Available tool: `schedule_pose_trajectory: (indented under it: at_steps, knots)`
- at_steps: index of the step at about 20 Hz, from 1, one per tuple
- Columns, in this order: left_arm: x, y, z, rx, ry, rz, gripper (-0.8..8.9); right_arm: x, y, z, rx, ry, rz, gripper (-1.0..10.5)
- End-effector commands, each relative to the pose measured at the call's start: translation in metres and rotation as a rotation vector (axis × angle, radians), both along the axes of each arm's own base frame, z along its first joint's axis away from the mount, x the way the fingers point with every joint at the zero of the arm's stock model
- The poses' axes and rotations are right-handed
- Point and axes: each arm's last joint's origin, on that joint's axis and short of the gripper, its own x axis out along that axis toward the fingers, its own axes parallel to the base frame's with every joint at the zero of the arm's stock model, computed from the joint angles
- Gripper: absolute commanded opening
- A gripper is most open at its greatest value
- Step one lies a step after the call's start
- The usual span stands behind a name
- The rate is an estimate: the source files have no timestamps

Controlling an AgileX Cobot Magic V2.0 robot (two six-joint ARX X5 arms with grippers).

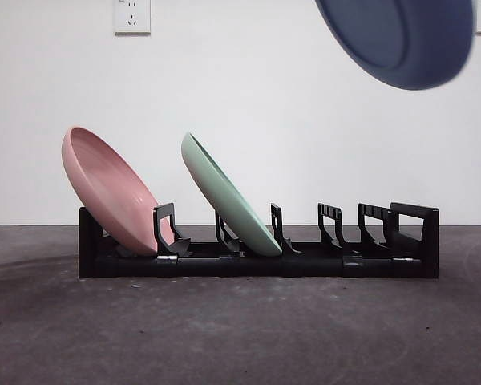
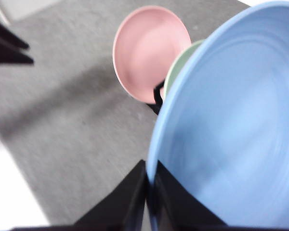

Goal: Place the plate

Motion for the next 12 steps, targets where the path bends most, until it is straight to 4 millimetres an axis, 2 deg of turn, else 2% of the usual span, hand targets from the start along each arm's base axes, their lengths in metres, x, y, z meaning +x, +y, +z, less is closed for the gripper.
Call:
schedule_pose_trajectory:
  at_steps: [1,3,7,12]
  knots:
    - [0.001,0.0,0.007,-0.003,-0.025,-0.004,3.78,-0.01,0.009,-0.016,-0.071,-0.039,0.004,0.1]
    - [0.002,0.0,0.007,-0.004,-0.034,-0.004,3.78,-0.019,0.021,-0.038,-0.133,-0.012,0.03,0.1]
    - [0.004,-0.001,0.01,-0.006,-0.07,-0.004,3.78,-0.039,0.056,-0.082,-0.274,0.003,0.1,0.1]
    - [0.005,-0.001,0.01,-0.006,-0.076,-0.004,3.78,-0.06,0.109,-0.121,-0.439,-0.031,0.255,0.1]
